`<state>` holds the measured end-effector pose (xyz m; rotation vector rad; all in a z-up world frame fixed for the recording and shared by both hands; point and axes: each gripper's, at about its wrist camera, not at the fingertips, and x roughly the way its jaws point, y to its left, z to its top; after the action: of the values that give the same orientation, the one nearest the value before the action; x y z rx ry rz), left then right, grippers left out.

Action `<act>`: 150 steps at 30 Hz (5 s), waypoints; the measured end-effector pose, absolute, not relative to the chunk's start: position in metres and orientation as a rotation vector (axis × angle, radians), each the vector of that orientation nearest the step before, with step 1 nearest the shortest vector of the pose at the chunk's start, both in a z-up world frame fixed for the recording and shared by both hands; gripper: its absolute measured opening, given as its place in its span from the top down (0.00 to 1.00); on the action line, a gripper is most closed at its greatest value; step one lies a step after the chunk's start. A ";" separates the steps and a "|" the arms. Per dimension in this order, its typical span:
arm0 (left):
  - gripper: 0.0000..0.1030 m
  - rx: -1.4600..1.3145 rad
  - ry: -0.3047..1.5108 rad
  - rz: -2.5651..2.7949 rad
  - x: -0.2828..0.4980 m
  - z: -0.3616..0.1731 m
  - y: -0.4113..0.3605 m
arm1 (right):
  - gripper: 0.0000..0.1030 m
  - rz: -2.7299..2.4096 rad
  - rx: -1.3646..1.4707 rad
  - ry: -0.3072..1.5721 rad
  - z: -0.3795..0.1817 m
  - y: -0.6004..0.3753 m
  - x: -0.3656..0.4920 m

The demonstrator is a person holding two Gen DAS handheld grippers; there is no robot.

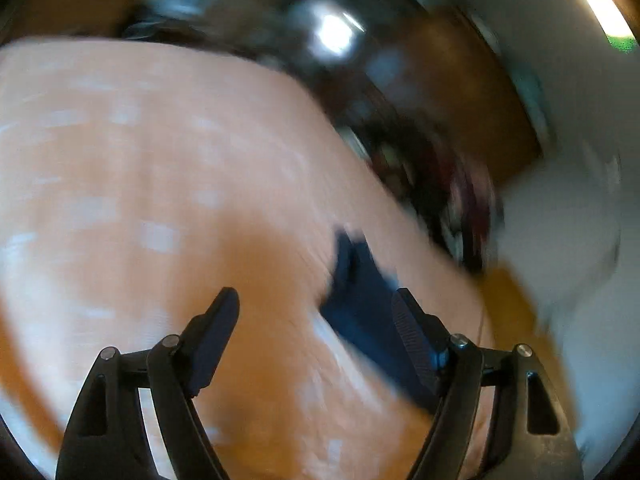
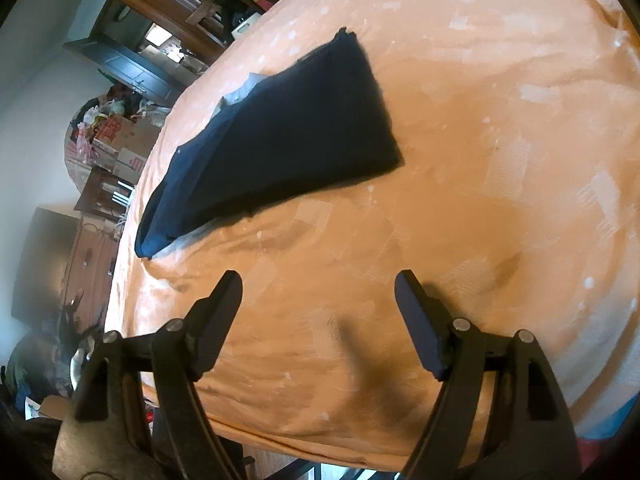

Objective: Fold small clothes

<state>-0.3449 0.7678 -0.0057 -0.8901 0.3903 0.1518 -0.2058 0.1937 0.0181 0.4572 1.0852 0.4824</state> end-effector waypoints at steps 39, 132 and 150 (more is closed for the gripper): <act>0.42 -1.060 0.707 -0.064 -0.181 -0.080 0.724 | 0.04 0.501 0.301 1.116 -0.003 0.226 -0.215; 0.54 -0.182 0.780 -0.355 -0.116 -0.026 0.481 | 0.91 0.836 0.643 1.259 -0.025 0.235 -0.062; 0.42 0.346 0.723 -0.133 -0.076 -0.042 0.452 | 0.96 0.690 0.748 1.144 -0.036 0.187 -0.074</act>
<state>-0.0759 0.4519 -0.0416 0.3463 0.7231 -0.1327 -0.0735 0.1866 -0.0359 0.7477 1.1436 0.6895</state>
